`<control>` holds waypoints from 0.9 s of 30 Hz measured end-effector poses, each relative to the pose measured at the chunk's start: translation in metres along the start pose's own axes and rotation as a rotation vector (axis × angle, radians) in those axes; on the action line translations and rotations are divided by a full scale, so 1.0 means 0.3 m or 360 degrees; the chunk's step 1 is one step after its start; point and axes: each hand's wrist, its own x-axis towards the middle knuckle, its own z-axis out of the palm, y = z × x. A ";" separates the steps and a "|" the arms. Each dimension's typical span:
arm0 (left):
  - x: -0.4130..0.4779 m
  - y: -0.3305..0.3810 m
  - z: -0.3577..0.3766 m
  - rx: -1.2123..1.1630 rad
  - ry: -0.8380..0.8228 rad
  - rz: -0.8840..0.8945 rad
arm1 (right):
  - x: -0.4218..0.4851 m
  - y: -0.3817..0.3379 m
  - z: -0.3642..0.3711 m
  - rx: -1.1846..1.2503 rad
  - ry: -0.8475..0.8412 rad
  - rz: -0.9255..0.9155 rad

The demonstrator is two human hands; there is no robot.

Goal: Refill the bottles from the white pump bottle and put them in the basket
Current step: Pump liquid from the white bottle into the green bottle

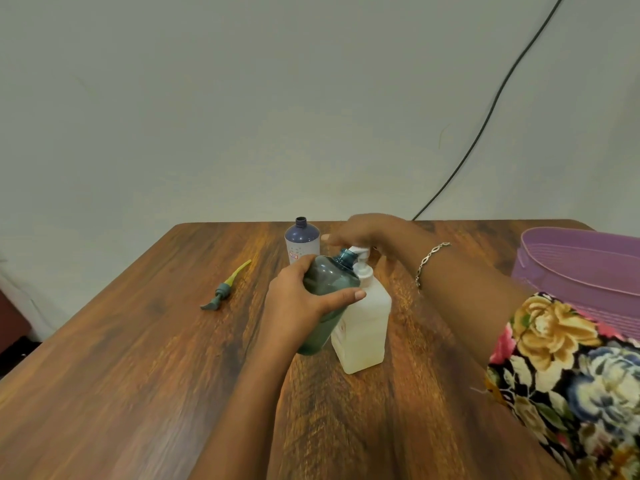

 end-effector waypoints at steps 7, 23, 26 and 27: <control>-0.002 -0.007 0.000 0.0052 -0.0013 0.0042 | 0.003 0.000 0.034 0.0060 -0.0158 0.0017; 0.003 -0.003 0.003 0.0072 0.0022 0.0036 | 0.009 -0.009 0.027 0.0164 -0.0184 0.0033; -0.001 0.001 0.009 0.0085 0.0013 0.0025 | 0.019 0.004 0.033 0.0198 -0.0148 0.0016; -0.004 -0.002 0.013 0.0087 0.0014 0.0016 | 0.018 0.006 0.039 0.0143 -0.0134 0.0026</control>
